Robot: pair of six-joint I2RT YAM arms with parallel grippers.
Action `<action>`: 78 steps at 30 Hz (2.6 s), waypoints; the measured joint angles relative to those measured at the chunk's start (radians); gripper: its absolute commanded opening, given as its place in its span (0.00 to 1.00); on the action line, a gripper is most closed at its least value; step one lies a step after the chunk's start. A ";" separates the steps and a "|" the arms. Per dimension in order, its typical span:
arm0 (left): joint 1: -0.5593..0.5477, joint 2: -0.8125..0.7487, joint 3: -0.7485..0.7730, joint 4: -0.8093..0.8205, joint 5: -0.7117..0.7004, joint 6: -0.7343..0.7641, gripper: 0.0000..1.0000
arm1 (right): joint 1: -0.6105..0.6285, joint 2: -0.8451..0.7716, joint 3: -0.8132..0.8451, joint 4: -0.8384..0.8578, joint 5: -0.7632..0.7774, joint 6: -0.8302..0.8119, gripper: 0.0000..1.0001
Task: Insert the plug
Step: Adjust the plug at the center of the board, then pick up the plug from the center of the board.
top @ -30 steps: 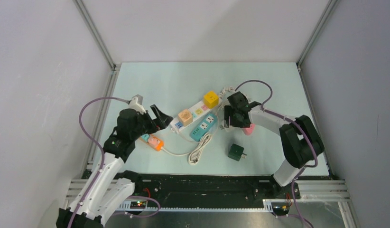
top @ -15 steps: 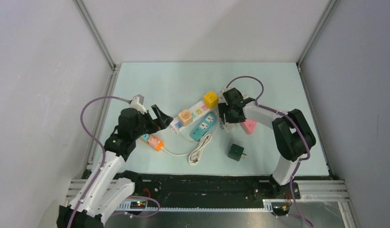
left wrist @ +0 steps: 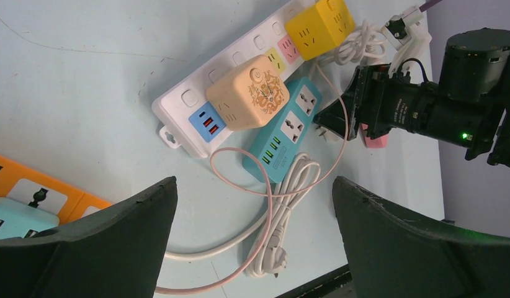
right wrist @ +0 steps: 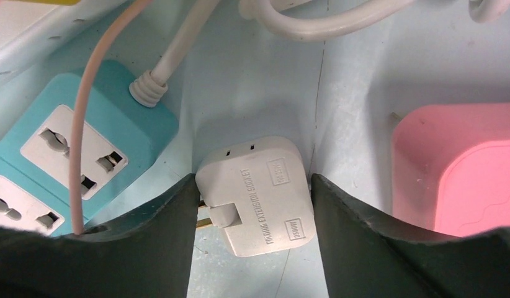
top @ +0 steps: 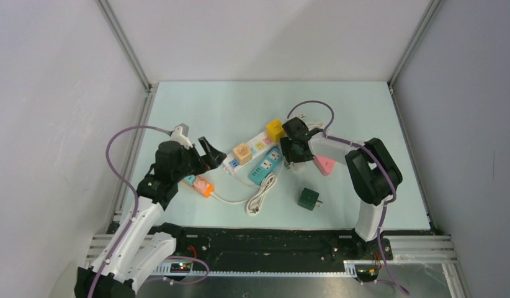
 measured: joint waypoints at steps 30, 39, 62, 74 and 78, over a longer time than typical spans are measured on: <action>0.000 -0.022 0.029 -0.006 0.069 0.007 0.98 | -0.011 -0.483 0.001 -0.076 0.060 0.024 0.48; 0.000 -0.023 0.029 -0.006 0.080 0.007 0.98 | -0.012 -0.451 -0.105 -0.074 0.090 0.095 0.50; 0.000 -0.019 0.029 -0.006 0.082 0.007 0.98 | -0.012 -0.184 -0.208 -0.006 0.068 0.181 0.99; 0.000 -0.011 0.029 -0.006 0.082 0.008 0.98 | 0.095 -0.406 -0.212 -0.047 0.032 0.104 0.99; 0.000 -0.011 0.029 -0.006 0.083 0.017 0.98 | 0.108 -0.445 -0.220 -0.137 0.008 0.100 0.99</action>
